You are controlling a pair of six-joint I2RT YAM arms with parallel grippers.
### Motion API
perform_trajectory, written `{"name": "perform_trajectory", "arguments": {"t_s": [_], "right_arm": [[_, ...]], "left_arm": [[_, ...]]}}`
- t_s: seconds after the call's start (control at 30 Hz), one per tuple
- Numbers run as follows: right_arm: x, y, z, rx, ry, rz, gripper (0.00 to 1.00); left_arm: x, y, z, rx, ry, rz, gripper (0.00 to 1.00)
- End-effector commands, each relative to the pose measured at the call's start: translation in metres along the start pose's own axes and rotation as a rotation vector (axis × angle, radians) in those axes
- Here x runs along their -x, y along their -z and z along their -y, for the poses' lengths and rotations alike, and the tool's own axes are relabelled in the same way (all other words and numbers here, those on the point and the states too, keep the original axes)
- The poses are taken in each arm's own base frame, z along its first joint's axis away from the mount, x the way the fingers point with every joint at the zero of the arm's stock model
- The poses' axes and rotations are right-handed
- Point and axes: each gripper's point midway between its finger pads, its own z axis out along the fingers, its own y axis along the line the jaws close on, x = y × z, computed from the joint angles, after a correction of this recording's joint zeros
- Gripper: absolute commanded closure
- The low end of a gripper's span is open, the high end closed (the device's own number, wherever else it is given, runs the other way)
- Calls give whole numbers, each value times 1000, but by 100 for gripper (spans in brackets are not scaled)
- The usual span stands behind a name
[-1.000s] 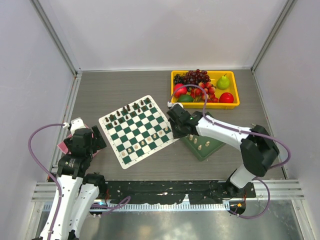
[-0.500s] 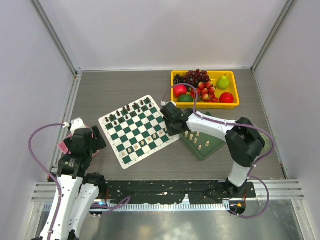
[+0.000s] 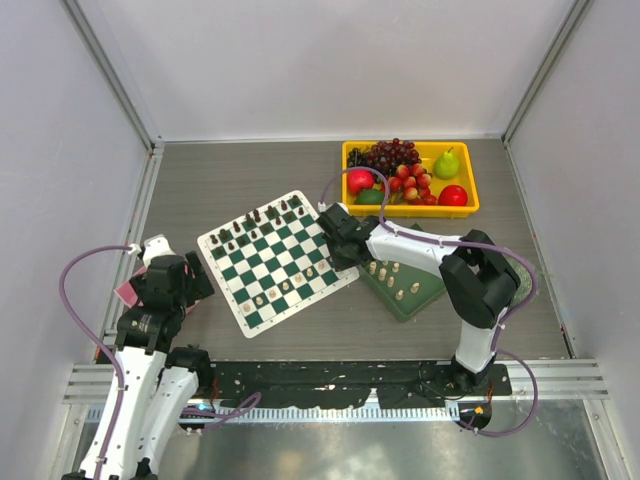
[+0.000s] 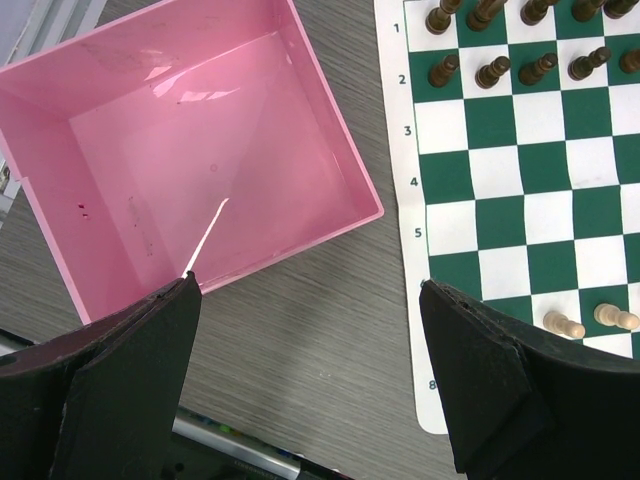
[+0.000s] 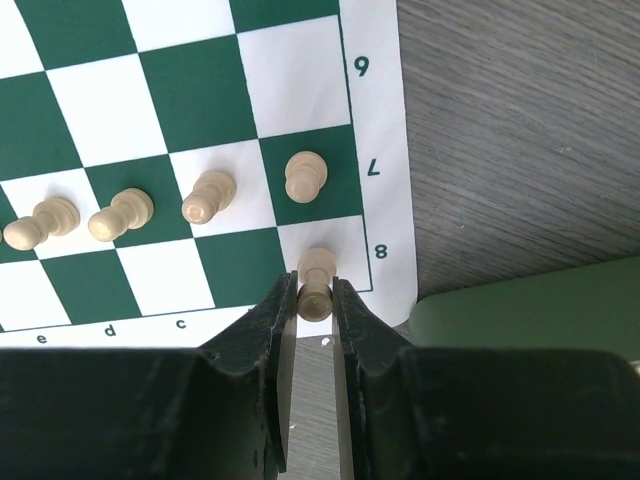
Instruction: Set up the chess pieces on the board
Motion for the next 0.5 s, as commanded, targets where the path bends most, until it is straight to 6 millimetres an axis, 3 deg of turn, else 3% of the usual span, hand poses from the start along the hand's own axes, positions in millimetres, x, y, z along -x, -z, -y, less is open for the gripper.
{"name": "perform_trajectory", "arguments": {"t_s": [0.0, 0.17, 0.47], "right_arm": [[17, 1, -2, -6, -6, 52, 82], [14, -3, 0, -13, -6, 41, 82], [21, 10, -6, 24, -8, 64, 67]], "left_arm": [[12, 2, 5, -18, 19, 35, 1], [12, 2, 4, -16, 24, 39, 1], [13, 2, 4, -15, 25, 40, 1]]}}
